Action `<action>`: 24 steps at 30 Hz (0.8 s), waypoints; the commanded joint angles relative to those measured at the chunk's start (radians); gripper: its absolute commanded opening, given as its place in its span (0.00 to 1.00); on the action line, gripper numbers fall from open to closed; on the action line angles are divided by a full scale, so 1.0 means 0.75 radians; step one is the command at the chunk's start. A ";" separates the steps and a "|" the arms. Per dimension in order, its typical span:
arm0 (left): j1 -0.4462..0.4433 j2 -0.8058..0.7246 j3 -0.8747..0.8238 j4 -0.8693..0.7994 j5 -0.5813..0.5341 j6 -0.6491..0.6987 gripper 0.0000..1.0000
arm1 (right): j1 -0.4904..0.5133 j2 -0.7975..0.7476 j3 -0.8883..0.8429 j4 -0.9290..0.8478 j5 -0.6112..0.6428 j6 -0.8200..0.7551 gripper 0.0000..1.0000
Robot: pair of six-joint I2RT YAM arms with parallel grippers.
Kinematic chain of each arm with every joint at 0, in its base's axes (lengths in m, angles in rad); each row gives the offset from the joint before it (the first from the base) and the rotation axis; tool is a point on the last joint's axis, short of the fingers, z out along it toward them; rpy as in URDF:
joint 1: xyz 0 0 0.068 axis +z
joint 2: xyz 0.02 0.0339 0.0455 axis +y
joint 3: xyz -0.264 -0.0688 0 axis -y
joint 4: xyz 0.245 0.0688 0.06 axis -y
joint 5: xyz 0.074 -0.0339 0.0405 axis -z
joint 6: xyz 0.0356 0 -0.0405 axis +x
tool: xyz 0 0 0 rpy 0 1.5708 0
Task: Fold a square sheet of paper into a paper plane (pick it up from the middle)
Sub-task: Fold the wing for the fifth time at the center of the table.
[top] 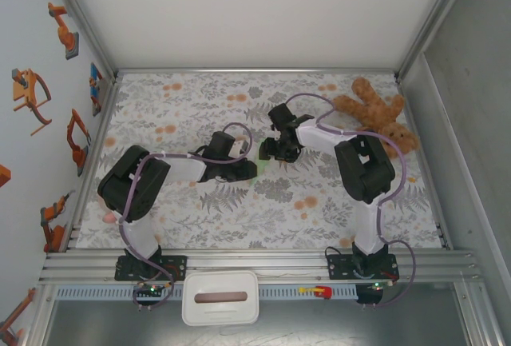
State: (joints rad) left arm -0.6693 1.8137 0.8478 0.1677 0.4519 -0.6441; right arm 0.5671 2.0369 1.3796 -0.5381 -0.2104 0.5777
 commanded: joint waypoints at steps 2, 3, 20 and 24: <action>-0.001 -0.094 0.013 -0.098 -0.040 -0.006 0.28 | 0.009 0.204 -0.069 0.022 0.104 -0.019 0.64; 0.000 -0.103 0.019 -0.100 -0.035 -0.009 0.28 | 0.009 0.207 -0.066 0.018 0.105 -0.020 0.64; -0.023 -0.081 0.005 -0.175 0.022 0.007 0.18 | 0.009 0.231 -0.054 0.012 0.096 -0.004 0.63; -0.025 -0.066 0.002 -0.185 0.015 0.014 0.16 | 0.008 0.234 -0.053 0.011 0.097 0.000 0.62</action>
State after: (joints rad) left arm -0.6819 1.7592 0.8486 0.0574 0.4538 -0.6479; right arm 0.5713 2.0533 1.4029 -0.5678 -0.1928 0.5785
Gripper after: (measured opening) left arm 0.164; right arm 0.623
